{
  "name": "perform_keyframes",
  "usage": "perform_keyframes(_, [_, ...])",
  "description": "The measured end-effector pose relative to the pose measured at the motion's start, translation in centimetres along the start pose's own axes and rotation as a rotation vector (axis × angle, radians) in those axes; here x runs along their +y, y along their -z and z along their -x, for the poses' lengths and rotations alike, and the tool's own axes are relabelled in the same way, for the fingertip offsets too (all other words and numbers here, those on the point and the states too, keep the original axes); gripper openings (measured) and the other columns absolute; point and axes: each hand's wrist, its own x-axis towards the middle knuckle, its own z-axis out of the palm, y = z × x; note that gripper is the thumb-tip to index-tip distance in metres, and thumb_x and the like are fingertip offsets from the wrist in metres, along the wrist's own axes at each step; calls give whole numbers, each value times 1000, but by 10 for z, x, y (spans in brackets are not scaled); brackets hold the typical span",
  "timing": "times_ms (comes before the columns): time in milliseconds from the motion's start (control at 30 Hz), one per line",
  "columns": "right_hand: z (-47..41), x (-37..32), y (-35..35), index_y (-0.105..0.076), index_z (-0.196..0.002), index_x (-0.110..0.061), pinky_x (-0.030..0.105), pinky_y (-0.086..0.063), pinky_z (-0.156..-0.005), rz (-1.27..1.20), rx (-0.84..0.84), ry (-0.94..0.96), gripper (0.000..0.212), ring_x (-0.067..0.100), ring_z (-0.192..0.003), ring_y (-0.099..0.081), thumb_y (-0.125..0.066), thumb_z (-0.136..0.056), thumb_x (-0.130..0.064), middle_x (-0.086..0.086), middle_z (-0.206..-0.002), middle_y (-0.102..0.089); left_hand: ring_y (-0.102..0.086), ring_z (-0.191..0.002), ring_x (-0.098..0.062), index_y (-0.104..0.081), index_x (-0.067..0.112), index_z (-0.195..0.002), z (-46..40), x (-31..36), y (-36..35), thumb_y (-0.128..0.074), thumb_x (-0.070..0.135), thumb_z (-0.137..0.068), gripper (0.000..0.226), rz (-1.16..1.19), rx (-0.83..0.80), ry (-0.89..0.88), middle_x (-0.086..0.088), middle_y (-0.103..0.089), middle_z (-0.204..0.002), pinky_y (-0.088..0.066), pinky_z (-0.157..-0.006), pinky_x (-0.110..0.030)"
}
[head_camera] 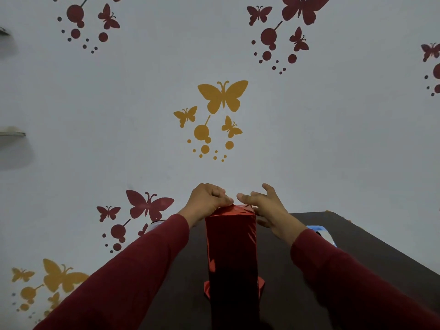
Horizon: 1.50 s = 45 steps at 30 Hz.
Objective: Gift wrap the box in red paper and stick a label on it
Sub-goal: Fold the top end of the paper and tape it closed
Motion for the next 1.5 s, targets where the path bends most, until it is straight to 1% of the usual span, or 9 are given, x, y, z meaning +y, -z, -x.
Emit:
perform_keyframes(300, [-5,-6,-3,-12,-162,-33,48,-39,-108,100,-1,-43,121,25,-136,-47,-88,-71,-9,-3,-159,-42,-58,-113,-5,-85,23,-82,-2,-2,-7,-90,21,-73,11,-52,72,50,7,-68,-115,-43,-96,-24])
perform_keyframes(433, [-5,-10,-2,-10,-162,-31,55,-34,-114,94,-17,-69,122,26,-132,-48,-86,-72,-4,-2,-161,-39,-74,-93,-11,-82,18,-80,3,-13,-13,-92,29,-70,18,288,308,243,3,-79,-86,-56,-99,-36])
perform_keyframes(533, [-5,-9,2,-11,-162,-34,52,-35,-108,108,-13,-65,121,26,-137,-47,-88,-72,-8,-3,-163,-37,-74,-89,-20,-78,12,-85,13,-16,-15,-91,38,-57,40,560,307,369,-1,-78,-91,-57,-93,-38])
perform_keyframes(667, [-3,-8,-2,-11,-162,-35,55,-32,-114,105,-25,-55,120,25,-138,-46,-88,-73,-8,-4,-164,-36,-73,-80,-25,-76,3,-95,34,-19,-26,-84,11,-70,27,621,317,434,-8,-77,-93,-57,-65,-29])
perform_keyframes(767, [-1,-11,-3,-12,-162,-34,52,-32,-111,121,-25,-44,122,25,-141,-45,-89,-72,-7,-4,-163,-36,-75,-94,-32,-79,12,-91,37,-18,-30,-82,7,-68,23,704,363,488,-11,-78,-95,-62,-78,-39])
perform_keyframes(1100, [9,-55,-1,-36,-152,-31,39,-53,-93,247,-9,89,89,12,-108,-69,-86,-78,-37,-8,-116,-75,-74,-98,-31,-81,15,-89,44,-14,-33,-80,15,-61,28,713,382,488,-8,-78,-93,-61,-91,-48])
perform_keyframes(1200, [10,-65,-3,-46,-146,-22,36,-55,-86,330,-116,14,76,13,-97,-76,-86,-81,-29,-5,-101,-80,-73,-99,-28,-80,18,-97,45,-14,-35,-81,21,-54,43,710,383,480,-5,-78,-98,-60,-92,-47])
perform_keyframes(1333, [5,-70,-10,-51,-142,-14,31,-56,-75,424,-165,-24,70,14,-90,-78,-86,-81,-17,4,-106,-78,-71,-101,-24,-78,23,-102,49,-14,-36,-84,21,-66,36,681,392,468,-2,-76,-103,-59,-94,-45])
perform_keyframes(1500, [1,-73,-18,-52,-139,-11,28,-54,-71,438,-204,-76,62,13,-80,-75,-81,-85,-6,8,-109,-79,-72,-102,-27,-79,21,-100,52,-14,-35,-85,26,-51,51,693,370,459,-4,-77,-104,-60,-92,-45])
